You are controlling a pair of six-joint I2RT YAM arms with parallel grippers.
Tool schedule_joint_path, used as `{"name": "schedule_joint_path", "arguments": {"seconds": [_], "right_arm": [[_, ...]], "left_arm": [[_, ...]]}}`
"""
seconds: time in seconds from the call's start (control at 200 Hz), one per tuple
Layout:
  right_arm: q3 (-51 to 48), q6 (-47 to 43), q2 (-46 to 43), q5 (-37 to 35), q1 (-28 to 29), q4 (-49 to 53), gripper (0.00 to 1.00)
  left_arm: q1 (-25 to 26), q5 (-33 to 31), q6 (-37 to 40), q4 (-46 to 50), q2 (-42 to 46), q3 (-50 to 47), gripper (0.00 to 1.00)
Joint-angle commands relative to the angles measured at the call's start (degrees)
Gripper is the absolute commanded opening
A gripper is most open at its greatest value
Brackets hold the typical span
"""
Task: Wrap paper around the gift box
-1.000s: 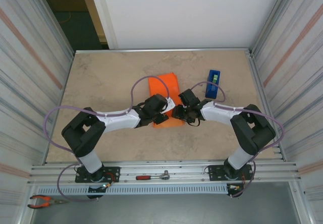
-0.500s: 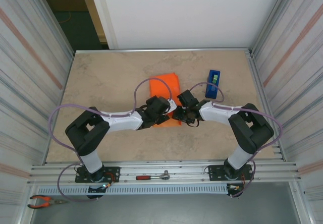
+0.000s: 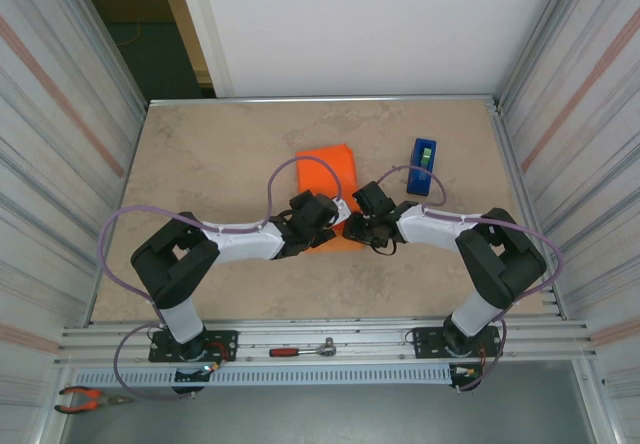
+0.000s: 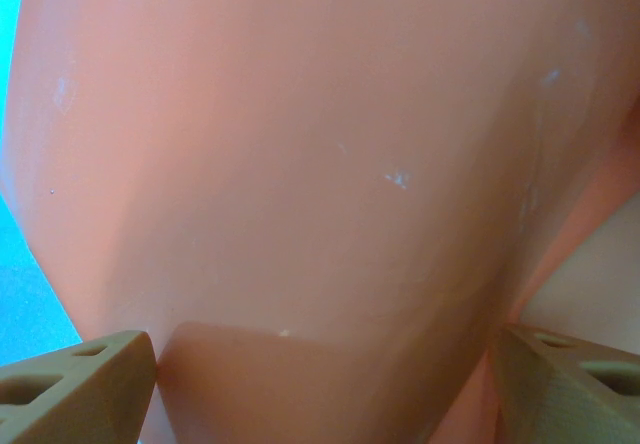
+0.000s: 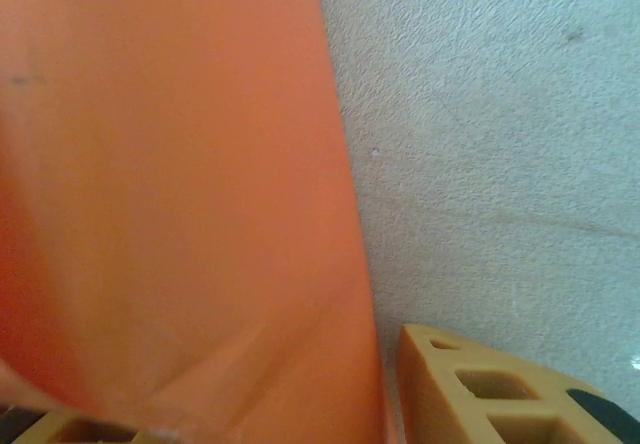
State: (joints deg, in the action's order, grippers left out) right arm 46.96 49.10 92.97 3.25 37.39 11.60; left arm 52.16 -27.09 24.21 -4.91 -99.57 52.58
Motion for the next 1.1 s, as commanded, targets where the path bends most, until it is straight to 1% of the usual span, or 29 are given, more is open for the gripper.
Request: {"name": "schedule_joint_path", "arguments": {"seconds": [0.0,0.095,0.19,0.291,0.351,0.536,0.717,0.832,0.897,0.962,1.002,1.092], "right_arm": [[0.2,0.9,-0.7,-0.5,-1.0,0.9,0.44],[0.7,0.7,0.0,0.2,-2.1,0.6,0.43],[0.7,0.6,0.3,0.9,-2.8,0.2,0.43],[0.6,0.3,0.3,1.2,-3.2,0.1,0.43],[0.6,0.2,0.2,1.3,-3.2,0.1,0.43],[0.3,0.3,0.5,1.6,-3.3,-0.5,0.43],[0.0,0.2,0.2,1.7,-3.3,-0.4,0.42],[-0.3,0.4,-0.1,1.7,-3.3,-0.3,0.42],[-0.6,0.4,-0.4,1.6,-3.3,-0.3,0.42],[-0.8,0.5,-0.7,1.5,-3.3,-0.3,0.42],[-1.0,0.6,-0.9,1.6,-3.3,-0.3,0.42],[-1.4,0.7,-1.6,1.7,-3.2,-0.2,0.42]], "left_arm": [[0.2,0.8,-0.7,2.1,0.7,-0.2,0.87],[0.1,2.1,-2.2,3.2,2.2,0.0,0.87],[-1.0,7.4,-5.4,7.3,5.3,1.4,0.88],[-2.4,13.3,-6.9,10.4,9.2,1.8,0.90],[-3.2,14.6,-7.2,11.9,10.4,2.1,0.90],[-4.8,14.3,-5.2,12.0,11.5,1.5,0.89],[-4.8,12.6,-3.1,10.4,9.1,1.2,0.89],[-5.0,10.2,-2.4,8.7,7.3,0.8,0.88],[-5.1,9.4,-2.3,7.9,6.4,0.6,0.87],[-5.5,9.5,-2.3,7.5,6.0,0.5,0.81],[-5.7,10.0,-2.6,7.6,5.7,0.6,0.79],[-5.7,10.0,-3.0,7.6,5.2,0.6,0.79]]}}
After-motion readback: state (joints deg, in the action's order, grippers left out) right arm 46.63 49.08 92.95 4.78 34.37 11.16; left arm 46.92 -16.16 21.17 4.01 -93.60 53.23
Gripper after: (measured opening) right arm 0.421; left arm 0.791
